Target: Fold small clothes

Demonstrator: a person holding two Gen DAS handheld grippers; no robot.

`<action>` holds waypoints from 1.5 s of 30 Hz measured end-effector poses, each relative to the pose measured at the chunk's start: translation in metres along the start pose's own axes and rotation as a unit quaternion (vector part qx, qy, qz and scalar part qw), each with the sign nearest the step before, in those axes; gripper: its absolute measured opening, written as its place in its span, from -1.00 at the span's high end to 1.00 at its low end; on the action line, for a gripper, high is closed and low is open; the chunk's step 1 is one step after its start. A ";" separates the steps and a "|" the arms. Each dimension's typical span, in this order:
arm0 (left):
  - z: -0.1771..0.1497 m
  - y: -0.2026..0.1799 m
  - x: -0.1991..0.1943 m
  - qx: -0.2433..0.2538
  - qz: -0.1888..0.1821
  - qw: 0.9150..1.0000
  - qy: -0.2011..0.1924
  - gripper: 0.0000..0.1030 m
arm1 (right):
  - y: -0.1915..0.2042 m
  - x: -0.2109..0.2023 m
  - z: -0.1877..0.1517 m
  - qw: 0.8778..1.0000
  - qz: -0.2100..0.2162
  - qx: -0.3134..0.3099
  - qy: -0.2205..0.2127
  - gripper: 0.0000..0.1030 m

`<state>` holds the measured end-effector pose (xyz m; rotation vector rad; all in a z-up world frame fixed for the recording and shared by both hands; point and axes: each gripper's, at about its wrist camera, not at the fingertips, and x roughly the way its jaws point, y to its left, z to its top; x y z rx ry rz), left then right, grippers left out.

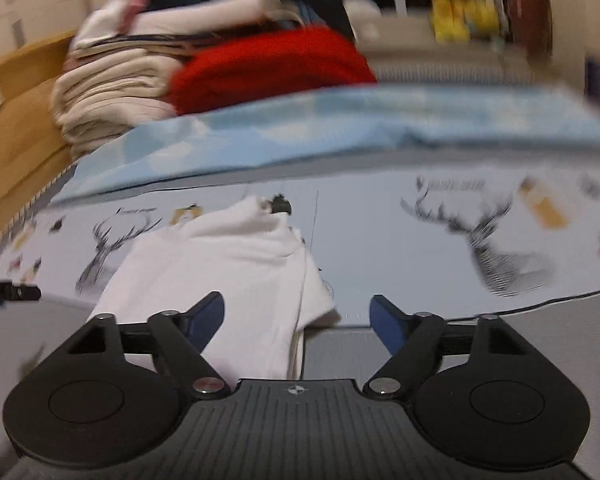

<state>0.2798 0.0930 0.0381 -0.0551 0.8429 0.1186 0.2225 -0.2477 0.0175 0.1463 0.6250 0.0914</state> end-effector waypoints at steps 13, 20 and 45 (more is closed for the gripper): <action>-0.109 -0.080 -0.057 0.069 -0.020 0.996 -0.058 -0.99 | 0.045 -0.024 -0.097 0.998 -0.055 -0.023 0.005 -0.70; -0.101 -0.072 -0.035 0.030 0.006 0.999 -0.029 -0.99 | 0.038 -0.010 -0.099 0.998 -0.061 -0.008 0.024 -0.70; -0.101 -0.083 -0.037 0.060 -0.002 0.998 -0.036 -0.99 | 0.055 -0.004 -0.106 0.998 -0.040 -0.033 0.041 -0.70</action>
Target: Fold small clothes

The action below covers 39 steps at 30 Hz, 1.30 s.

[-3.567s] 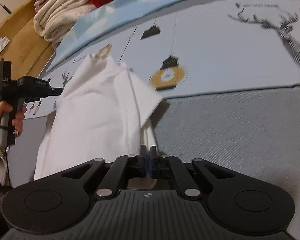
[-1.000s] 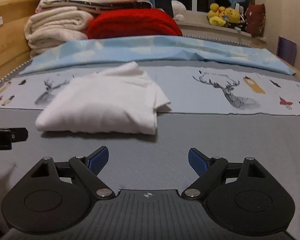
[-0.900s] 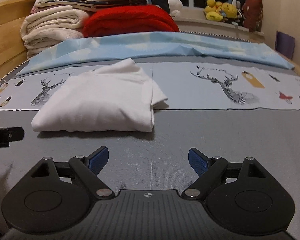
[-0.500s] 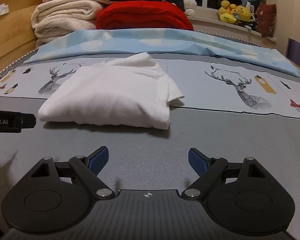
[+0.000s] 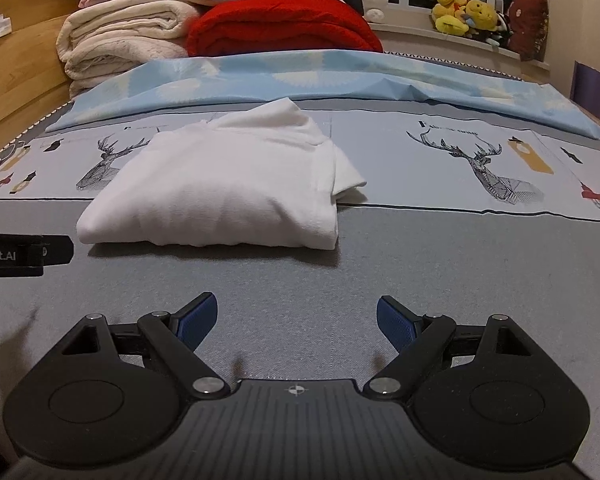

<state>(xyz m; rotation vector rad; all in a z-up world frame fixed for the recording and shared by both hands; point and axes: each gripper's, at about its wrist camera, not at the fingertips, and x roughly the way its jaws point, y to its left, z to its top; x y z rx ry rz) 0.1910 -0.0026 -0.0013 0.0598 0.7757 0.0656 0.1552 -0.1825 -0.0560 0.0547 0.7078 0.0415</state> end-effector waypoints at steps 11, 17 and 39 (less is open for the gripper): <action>-0.001 -0.004 -0.001 0.010 0.003 1.000 -0.003 -0.99 | 0.004 0.000 -0.001 1.000 0.003 -0.006 0.001 -0.70; -0.001 -0.004 0.000 0.011 0.004 1.000 -0.002 -0.99 | 0.005 0.001 -0.001 1.000 0.003 -0.006 0.002 -0.70; -0.003 -0.004 0.000 0.019 0.004 1.000 -0.003 -0.99 | 0.008 0.002 -0.001 1.000 0.007 -0.008 0.006 -0.70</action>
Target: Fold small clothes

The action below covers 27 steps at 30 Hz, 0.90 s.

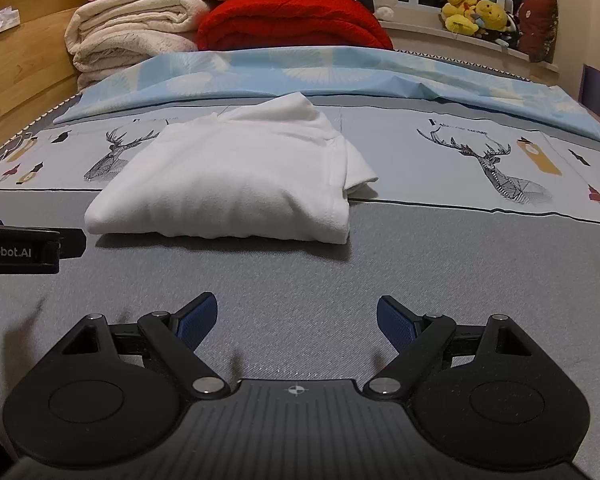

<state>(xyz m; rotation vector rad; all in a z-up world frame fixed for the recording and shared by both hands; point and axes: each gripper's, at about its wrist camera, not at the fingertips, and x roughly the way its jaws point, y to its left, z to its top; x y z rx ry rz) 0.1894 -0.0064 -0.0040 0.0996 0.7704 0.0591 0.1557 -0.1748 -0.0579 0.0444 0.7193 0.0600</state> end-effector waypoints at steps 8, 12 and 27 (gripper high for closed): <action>-0.001 0.001 0.001 0.002 0.000 1.000 0.001 -0.99 | 0.000 0.000 -0.002 1.000 0.004 -0.002 0.002 -0.70; -0.001 0.001 0.001 0.002 0.000 1.000 0.001 -0.99 | 0.000 0.000 -0.002 1.000 0.004 -0.003 0.002 -0.70; -0.003 -0.003 0.000 0.016 -0.007 1.000 0.000 -0.99 | 0.000 0.000 -0.003 1.000 0.006 -0.005 0.004 -0.70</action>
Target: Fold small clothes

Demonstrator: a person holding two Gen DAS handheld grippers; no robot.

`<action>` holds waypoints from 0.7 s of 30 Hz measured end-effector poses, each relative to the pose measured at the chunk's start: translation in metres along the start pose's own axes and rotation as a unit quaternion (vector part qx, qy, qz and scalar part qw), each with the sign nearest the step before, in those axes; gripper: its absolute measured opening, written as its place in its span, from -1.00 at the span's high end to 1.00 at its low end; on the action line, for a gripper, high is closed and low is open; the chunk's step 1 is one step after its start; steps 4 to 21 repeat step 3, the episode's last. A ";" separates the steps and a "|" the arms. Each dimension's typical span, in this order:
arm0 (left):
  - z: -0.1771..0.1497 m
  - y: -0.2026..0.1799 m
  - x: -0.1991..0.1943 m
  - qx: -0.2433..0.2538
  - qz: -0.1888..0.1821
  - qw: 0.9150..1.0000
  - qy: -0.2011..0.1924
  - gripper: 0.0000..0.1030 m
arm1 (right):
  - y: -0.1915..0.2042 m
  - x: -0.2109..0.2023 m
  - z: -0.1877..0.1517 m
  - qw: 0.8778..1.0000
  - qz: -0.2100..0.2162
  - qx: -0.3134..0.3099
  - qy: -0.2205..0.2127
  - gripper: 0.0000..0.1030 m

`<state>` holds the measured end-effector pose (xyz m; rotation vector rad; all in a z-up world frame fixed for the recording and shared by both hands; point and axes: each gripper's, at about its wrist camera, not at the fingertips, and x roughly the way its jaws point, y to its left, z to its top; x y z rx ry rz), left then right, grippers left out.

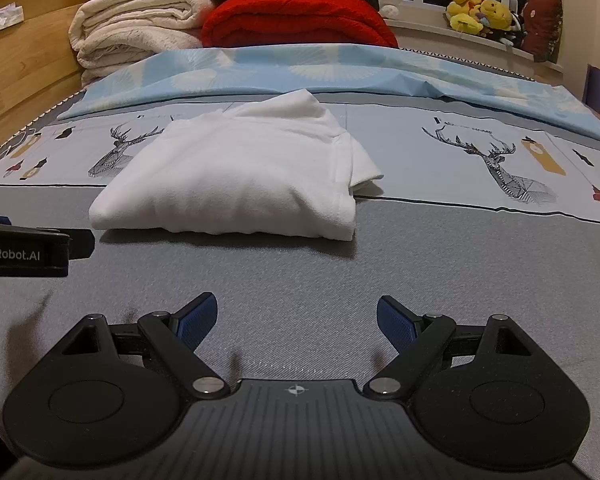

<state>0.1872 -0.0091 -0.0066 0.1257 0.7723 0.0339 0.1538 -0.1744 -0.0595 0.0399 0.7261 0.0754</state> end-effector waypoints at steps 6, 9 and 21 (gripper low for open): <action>-0.001 -0.004 -0.001 0.010 0.002 1.000 -0.003 -0.99 | 0.000 -0.001 -0.001 1.000 0.003 -0.002 0.000 -0.70; -0.001 -0.004 -0.001 0.010 0.002 1.000 -0.003 -0.99 | 0.000 -0.001 -0.001 1.000 0.003 -0.002 0.000 -0.70; -0.001 -0.004 -0.001 0.010 0.002 1.000 -0.003 -0.99 | 0.000 -0.001 -0.001 1.000 0.003 -0.002 0.000 -0.70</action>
